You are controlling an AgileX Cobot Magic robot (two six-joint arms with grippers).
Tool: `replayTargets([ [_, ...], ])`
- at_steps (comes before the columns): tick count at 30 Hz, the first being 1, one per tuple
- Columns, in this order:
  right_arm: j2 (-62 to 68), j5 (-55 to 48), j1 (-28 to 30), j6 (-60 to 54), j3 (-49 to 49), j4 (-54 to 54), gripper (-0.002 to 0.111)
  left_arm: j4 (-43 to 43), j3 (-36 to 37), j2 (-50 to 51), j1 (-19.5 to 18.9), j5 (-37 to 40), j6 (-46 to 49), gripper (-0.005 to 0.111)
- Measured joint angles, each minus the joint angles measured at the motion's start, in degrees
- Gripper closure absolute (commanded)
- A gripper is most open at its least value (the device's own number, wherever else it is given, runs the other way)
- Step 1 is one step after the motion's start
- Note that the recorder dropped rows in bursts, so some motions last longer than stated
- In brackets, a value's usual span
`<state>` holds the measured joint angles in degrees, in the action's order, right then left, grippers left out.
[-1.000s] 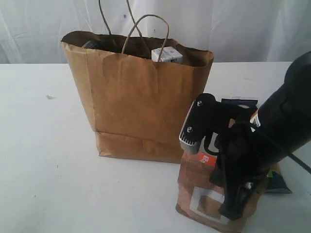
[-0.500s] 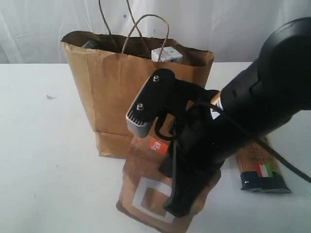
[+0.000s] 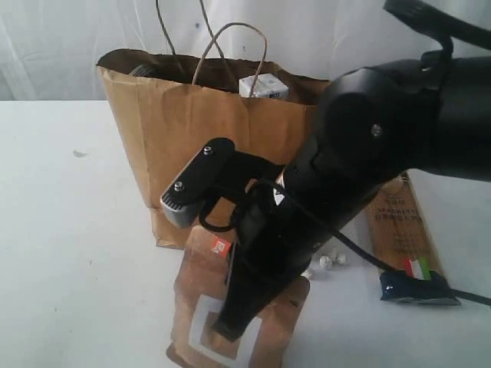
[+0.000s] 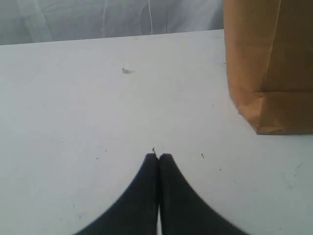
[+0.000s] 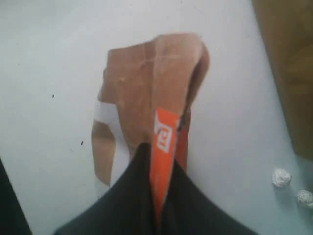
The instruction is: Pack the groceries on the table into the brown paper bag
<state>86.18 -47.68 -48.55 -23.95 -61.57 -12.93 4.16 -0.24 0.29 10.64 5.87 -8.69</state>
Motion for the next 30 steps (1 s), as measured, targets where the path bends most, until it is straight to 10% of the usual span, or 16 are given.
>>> replayTargets([
  [22,4.1,2.2,0.0,2.5,-2.4,0.0,0.108,0.0,0.0,0.0,0.0,0.0,0.0,0.107],
  [30,4.1,2.8,0.0,3.0,-2.4,-0.1,0.062,0.0,0.0,0.0,0.0,0.0,0.0,0.107],
])
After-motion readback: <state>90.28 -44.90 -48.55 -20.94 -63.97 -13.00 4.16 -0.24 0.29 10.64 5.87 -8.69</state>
